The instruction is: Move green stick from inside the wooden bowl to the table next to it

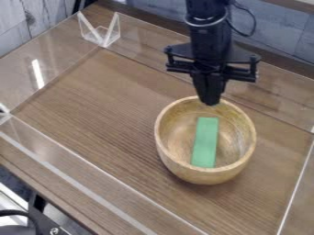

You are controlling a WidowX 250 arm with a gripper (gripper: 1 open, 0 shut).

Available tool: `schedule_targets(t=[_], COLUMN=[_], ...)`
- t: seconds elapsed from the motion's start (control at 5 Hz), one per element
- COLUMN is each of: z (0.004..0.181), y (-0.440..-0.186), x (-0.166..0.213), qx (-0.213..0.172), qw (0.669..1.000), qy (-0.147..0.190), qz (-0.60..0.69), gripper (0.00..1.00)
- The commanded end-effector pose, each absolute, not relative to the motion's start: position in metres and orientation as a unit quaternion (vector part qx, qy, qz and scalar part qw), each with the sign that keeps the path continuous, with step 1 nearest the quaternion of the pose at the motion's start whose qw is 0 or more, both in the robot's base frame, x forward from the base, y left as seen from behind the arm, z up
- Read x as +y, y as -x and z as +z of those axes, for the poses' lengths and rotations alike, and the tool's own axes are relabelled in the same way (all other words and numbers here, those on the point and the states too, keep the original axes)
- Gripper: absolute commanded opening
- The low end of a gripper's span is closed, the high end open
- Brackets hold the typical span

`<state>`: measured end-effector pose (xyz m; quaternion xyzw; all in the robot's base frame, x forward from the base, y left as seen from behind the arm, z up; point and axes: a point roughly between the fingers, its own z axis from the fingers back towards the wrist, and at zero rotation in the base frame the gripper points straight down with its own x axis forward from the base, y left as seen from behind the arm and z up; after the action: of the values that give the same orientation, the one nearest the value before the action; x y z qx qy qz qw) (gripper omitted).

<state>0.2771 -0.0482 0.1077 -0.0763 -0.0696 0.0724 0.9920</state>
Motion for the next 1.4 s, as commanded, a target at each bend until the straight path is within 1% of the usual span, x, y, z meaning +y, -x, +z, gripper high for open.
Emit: schedule_targets(t=[0.0, 0.2, 0.4, 0.6, 0.8, 1.0, 1.2], z=[0.126, 0.127, 0.114, 0.102, 0.084, 0.071, 0.062], y=[-0.281, -0.278, -0.284, -0.278, -0.272, -0.274, -0.275], x=[-0.036, -0.027, -0.031, -0.049, -0.069, -0.075, -0.071], qx=[-0.094, -0.091, -0.088, -0.079, -0.072, -0.069, -0.065], qw=[0.99, 0.991, 0.992, 0.994, 0.995, 0.996, 0.997], qy=[0.08, 0.08, 0.081, 0.078, 0.073, 0.06, 0.048], qz=[0.069, 0.061, 0.045, 0.011, -0.019, -0.008, 0.004], gripper=[0.0, 0.0, 0.0, 1.0, 1.0, 1.0, 1.0])
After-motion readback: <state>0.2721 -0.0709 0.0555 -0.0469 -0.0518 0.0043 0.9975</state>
